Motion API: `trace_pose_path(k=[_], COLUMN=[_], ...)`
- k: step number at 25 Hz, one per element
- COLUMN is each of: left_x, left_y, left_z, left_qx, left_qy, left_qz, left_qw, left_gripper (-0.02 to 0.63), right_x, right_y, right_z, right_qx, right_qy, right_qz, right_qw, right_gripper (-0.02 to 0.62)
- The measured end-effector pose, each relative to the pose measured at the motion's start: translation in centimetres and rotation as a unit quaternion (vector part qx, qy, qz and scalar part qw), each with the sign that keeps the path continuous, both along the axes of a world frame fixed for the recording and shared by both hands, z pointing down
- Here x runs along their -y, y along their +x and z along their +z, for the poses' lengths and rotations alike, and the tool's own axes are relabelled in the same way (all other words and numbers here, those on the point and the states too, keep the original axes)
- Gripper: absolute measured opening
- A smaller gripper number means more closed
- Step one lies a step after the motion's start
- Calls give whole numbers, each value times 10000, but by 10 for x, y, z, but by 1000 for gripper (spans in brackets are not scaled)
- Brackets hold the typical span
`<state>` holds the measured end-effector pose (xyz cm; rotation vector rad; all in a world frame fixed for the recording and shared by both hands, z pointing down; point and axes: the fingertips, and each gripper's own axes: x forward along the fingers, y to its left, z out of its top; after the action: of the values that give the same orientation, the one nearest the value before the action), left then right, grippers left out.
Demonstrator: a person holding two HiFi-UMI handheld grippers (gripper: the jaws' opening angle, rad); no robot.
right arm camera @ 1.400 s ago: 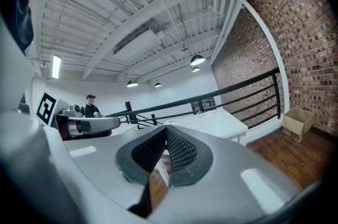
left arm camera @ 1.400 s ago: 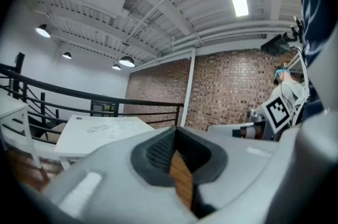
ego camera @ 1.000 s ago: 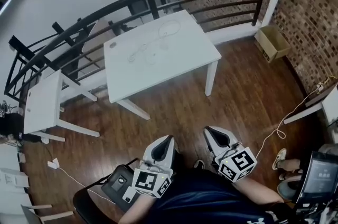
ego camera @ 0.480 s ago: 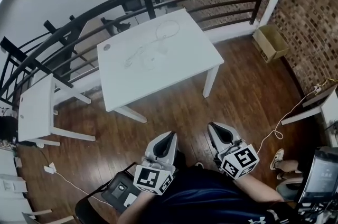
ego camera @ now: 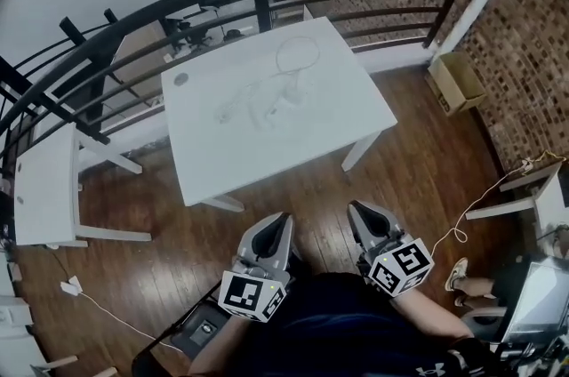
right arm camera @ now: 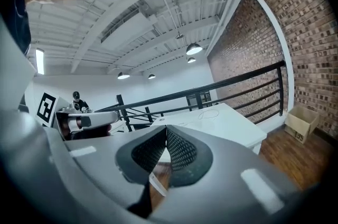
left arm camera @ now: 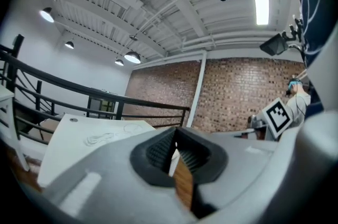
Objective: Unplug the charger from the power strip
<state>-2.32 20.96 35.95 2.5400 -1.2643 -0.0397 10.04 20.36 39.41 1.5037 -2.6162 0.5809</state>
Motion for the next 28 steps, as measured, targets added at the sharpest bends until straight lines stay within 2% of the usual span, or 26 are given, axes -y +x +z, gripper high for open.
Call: trace_pose_path(k=[5,11,19,28], left_x=[30,57,113,196], left_y=[-30,-41,-53,-41], left_z=[6,18,43,65], left_qx=[-46,-83,269,839], left_qy=[-81,-173,27,-165], left_qz=[-73,-198,-887,-1460], left_qw=[9999,9996,9957,9856], left_gripper=[6,6,6,6], right_x=[32,58,126,221], right_y=[-23,-35,-36,-17], right_z=[2,9,38,61], right_qx=[-125,-97,-96,-415], right_qy=[-28,-145,-245,-202], right_qz=[44,-131,-615,-1135], right_qw=[9999,9998,9978,9925], right_gripper=[11,12,12,12])
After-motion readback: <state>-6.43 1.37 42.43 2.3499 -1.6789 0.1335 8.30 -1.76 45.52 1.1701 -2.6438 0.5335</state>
